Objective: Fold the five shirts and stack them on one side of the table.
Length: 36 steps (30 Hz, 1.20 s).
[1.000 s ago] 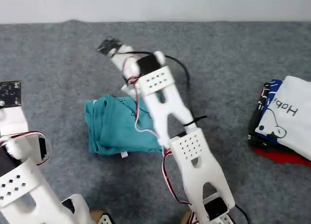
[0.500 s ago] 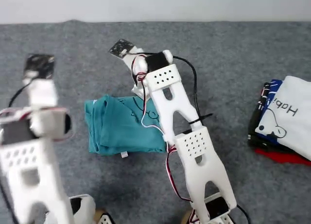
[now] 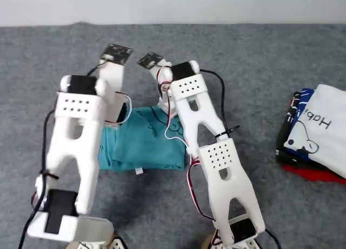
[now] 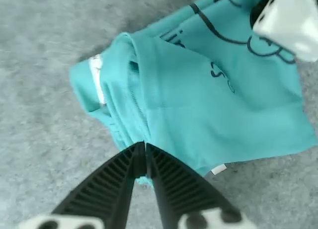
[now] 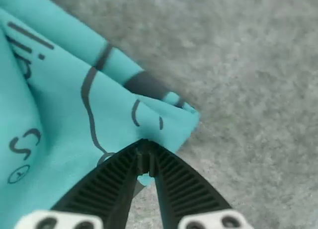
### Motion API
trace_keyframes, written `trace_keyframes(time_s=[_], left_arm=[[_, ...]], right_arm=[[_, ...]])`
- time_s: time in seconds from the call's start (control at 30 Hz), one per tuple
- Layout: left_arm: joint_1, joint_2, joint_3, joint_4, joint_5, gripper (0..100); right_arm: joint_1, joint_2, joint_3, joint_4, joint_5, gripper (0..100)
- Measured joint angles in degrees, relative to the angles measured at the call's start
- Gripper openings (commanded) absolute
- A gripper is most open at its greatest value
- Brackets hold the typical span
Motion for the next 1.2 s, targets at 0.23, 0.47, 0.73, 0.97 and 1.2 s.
trace_keyframes(time_s=[0.23, 0.47, 0.73, 0.97, 1.2], left_arm=[[0.00, 4.40, 0.00, 0.00, 4.57, 1], [0.18, 13.01, 0.00, 0.44, 14.51, 1], [3.96, 22.95, -0.44, -0.09, 15.03, 1], [1.41, 31.03, -2.11, -0.18, 15.03, 1], [-5.80, 30.15, -1.49, 4.13, 11.08, 0]], right_arm=[[0.53, 0.00, 0.00, 0.00, -8.97, 0.9], [0.53, 0.00, 0.00, 0.00, -15.30, 0.9], [0.35, 0.00, 0.00, 0.00, -15.38, 0.9], [-0.09, 0.00, 0.00, 0.00, -15.38, 0.9], [-0.09, 0.00, 0.00, 0.00, -15.38, 0.9]])
